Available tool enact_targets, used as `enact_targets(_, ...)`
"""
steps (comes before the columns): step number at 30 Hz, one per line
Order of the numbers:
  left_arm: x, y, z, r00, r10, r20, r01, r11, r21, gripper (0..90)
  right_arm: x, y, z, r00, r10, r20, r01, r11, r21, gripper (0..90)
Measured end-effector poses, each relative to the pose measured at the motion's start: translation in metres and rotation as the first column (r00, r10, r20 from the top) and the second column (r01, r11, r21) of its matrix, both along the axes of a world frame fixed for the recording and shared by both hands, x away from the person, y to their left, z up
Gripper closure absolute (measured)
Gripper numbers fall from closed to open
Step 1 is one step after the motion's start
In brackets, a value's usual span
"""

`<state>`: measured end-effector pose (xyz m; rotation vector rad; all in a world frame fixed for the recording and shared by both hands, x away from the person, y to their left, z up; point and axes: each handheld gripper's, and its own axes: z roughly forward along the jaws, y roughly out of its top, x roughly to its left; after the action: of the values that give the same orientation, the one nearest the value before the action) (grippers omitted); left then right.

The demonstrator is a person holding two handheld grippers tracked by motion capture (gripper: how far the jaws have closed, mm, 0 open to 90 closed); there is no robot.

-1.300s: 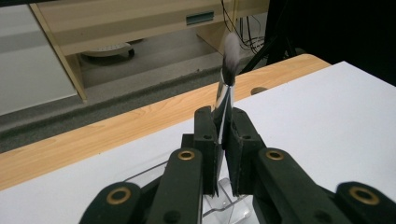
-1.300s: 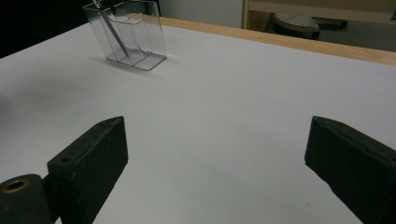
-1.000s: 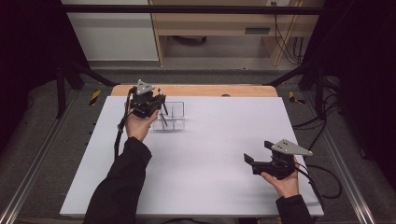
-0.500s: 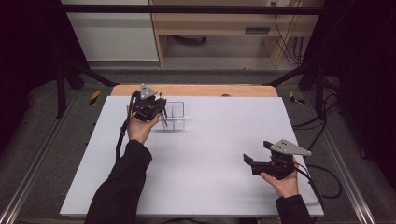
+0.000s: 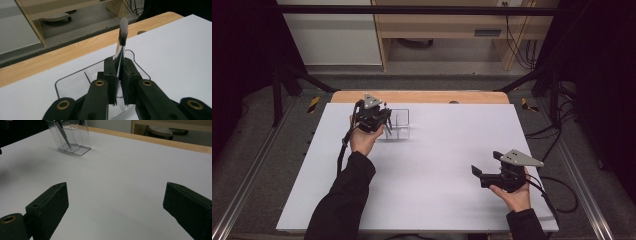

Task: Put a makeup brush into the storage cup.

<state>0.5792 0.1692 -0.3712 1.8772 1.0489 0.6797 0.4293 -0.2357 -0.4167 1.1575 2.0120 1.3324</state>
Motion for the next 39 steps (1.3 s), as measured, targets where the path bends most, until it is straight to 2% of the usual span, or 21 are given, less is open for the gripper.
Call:
enact_targets(3,-0.001,0.001,-0.002,1.0,-0.002,-0.006,0.002,0.9999,0.011,83.5,0.0,0.001,0.0,1.0,0.001,-0.002,-0.001,1.0,-0.001,6.6)
enact_targets(5,-0.001,0.002,-0.003,0.9999,-0.005,-0.012,0.005,0.9999,-0.009,83.4,0.0,0.001,0.0,1.0,0.002,-0.003,-0.002,1.0,-0.001,6.5)
enact_targets(7,-0.003,0.002,-0.002,0.9999,-0.007,-0.008,0.007,0.9999,-0.011,83.0,0.0,0.001,0.0,1.0,0.003,-0.002,-0.003,1.0,0.003,6.6)
enact_targets(12,-0.009,0.009,0.005,1.0,0.006,0.003,-0.006,0.9994,-0.035,72.4,0.0,0.001,-0.001,1.0,0.006,0.0,-0.006,1.0,-0.005,6.5)
enact_targets(17,-0.018,0.018,0.015,0.9998,0.0,0.019,0.001,0.9958,-0.092,62.5,0.0,0.001,0.0,1.0,0.004,0.0,-0.004,1.0,0.002,6.4)
enact_targets(19,-0.022,0.022,0.019,0.9997,-0.013,0.02,0.015,0.9915,-0.129,59.8,0.0,0.001,0.0,1.0,0.004,0.003,-0.004,1.0,0.002,6.4)
enact_targets(22,-0.028,0.025,0.024,0.9991,-0.028,0.032,0.033,0.9874,-0.155,54.5,-0.001,0.001,0.001,1.0,0.003,0.007,-0.003,1.0,0.005,6.4)
enact_targets(30,-0.045,0.029,0.032,0.9957,-0.061,0.07,0.072,0.9842,-0.162,42.0,-0.001,0.0,0.002,0.9999,0.004,0.012,-0.004,1.0,0.007,6.1)
enact_targets(39,-0.065,0.039,0.033,0.99,-0.093,0.106,0.108,0.9828,-0.15,29.6,-0.002,-0.001,0.003,0.9998,0.003,0.02,-0.003,1.0,0.015,5.6)
